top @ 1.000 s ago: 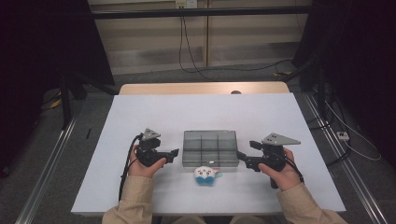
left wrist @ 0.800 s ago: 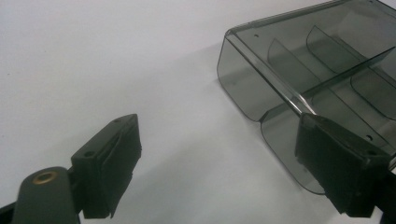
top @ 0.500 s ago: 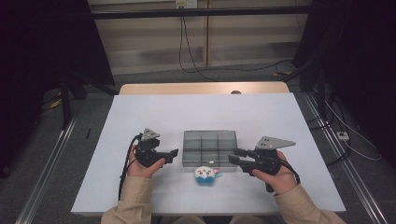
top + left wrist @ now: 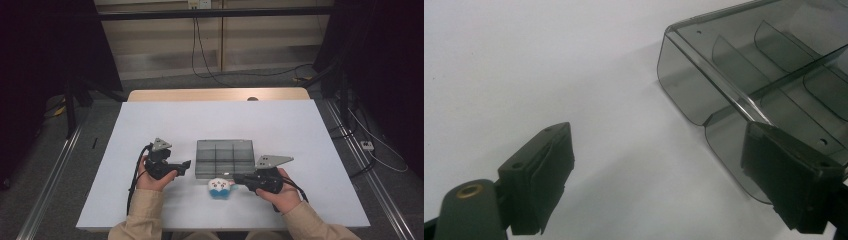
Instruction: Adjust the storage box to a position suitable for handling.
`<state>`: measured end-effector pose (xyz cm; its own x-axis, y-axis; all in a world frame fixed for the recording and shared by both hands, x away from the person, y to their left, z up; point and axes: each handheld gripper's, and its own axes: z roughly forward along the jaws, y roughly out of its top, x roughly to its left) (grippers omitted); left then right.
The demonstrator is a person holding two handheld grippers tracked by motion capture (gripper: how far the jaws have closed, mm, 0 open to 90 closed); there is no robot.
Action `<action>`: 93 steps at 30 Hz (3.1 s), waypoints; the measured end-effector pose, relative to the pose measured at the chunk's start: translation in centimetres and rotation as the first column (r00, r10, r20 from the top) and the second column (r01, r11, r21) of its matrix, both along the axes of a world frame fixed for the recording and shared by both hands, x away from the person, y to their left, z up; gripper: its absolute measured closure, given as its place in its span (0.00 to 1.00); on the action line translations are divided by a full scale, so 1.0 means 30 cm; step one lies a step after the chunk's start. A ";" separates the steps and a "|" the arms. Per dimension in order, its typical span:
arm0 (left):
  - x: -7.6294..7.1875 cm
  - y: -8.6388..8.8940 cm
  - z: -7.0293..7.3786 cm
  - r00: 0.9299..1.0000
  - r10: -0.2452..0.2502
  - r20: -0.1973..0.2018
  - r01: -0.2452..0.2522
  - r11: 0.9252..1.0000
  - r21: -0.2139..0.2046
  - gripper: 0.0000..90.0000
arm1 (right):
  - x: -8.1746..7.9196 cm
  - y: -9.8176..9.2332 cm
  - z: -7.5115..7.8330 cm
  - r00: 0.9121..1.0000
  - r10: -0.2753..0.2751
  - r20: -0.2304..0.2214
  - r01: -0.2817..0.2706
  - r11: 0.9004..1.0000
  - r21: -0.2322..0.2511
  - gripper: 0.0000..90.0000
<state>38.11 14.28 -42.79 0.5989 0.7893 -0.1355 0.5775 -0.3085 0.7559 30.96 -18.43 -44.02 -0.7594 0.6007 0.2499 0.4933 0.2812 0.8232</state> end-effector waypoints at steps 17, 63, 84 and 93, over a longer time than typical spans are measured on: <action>0.004 0.000 -0.004 1.000 -0.002 -0.008 0.002 1.000 0.006 0.16 | 0.027 0.040 -0.039 1.000 0.001 -0.001 -0.001 0.999 -0.051 1.00; -0.011 -0.055 -0.024 0.988 -0.133 -0.074 0.133 0.991 -0.003 0.98 | 0.031 0.059 -0.044 1.000 0.017 0.023 -0.016 0.999 -0.045 1.00; -0.019 -0.089 -0.029 0.981 -0.164 -0.106 0.165 0.986 0.005 1.00 | 0.027 0.061 -0.040 0.999 0.018 0.028 -0.017 0.999 -0.043 1.00; -0.018 -0.090 -0.029 0.980 -0.164 -0.108 0.166 0.986 0.011 1.00 | 0.032 0.067 -0.052 1.000 0.013 0.022 -0.012 0.998 -0.057 1.00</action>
<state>37.55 11.59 -43.67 0.7042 0.6837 -0.1913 0.5944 -0.4204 0.6856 31.91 -16.42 -45.57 -0.7721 0.6036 0.1987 0.4711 0.3337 0.8165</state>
